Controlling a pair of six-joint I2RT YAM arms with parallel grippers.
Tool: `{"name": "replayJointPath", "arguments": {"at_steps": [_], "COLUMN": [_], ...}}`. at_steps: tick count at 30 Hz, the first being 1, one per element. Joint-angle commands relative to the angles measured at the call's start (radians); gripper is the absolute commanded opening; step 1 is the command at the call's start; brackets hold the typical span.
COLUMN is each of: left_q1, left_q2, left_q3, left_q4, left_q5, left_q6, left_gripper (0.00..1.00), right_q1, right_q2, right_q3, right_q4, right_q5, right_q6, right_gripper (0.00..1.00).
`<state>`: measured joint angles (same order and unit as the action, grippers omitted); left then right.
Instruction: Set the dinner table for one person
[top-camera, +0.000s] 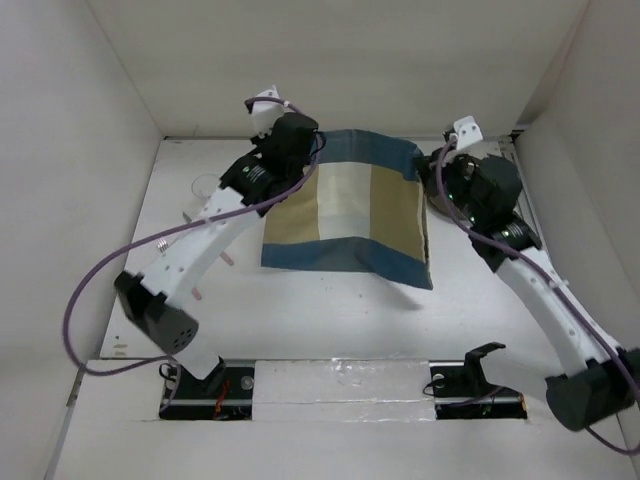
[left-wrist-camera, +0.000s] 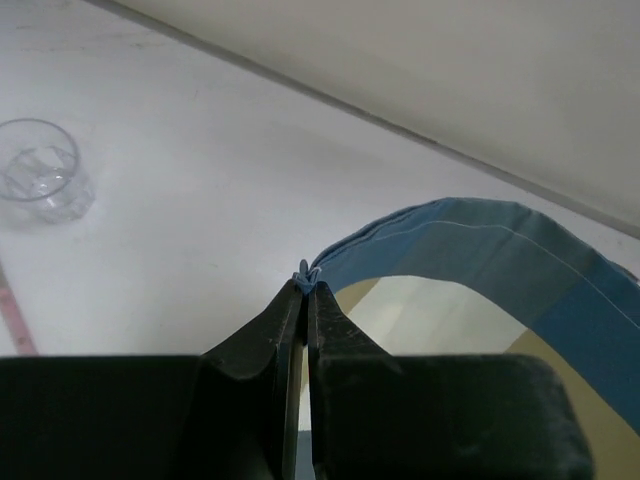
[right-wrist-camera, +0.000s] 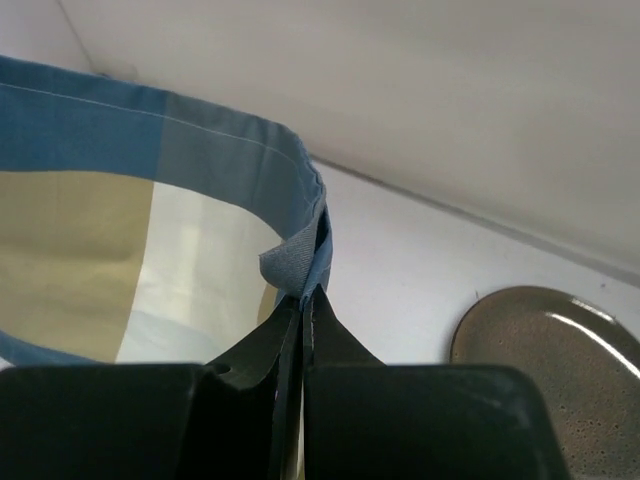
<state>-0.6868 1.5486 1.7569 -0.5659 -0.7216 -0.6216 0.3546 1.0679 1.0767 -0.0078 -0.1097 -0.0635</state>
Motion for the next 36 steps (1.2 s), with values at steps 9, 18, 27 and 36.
{"name": "replayJointPath", "arguments": {"at_steps": [9, 18, 27, 36], "left_q1": [0.277, 0.377, 0.398, 0.346], "left_q2": [0.352, 0.576, 0.567, 0.300], "left_q3": [0.227, 0.446, 0.498, 0.216], "left_q4": [0.057, 0.067, 0.055, 0.107], "left_q5": [0.180, 0.269, 0.291, 0.381], "left_q6": [0.023, 0.111, 0.102, 0.043], "left_gripper": [0.00, 0.00, 0.99, 0.99], "right_q1": [-0.126, -0.169, -0.169, 0.027], "right_q2": [0.384, 0.683, 0.744, 0.673], "right_q3": [0.216, 0.399, 0.514, 0.475], "right_q4": [0.144, 0.144, 0.104, -0.126], "right_q5": [-0.209, -0.308, -0.120, 0.345], "right_q6": [-0.012, 0.016, 0.085, 0.160], "right_gripper": [0.00, 0.01, 1.00, 1.00]}}
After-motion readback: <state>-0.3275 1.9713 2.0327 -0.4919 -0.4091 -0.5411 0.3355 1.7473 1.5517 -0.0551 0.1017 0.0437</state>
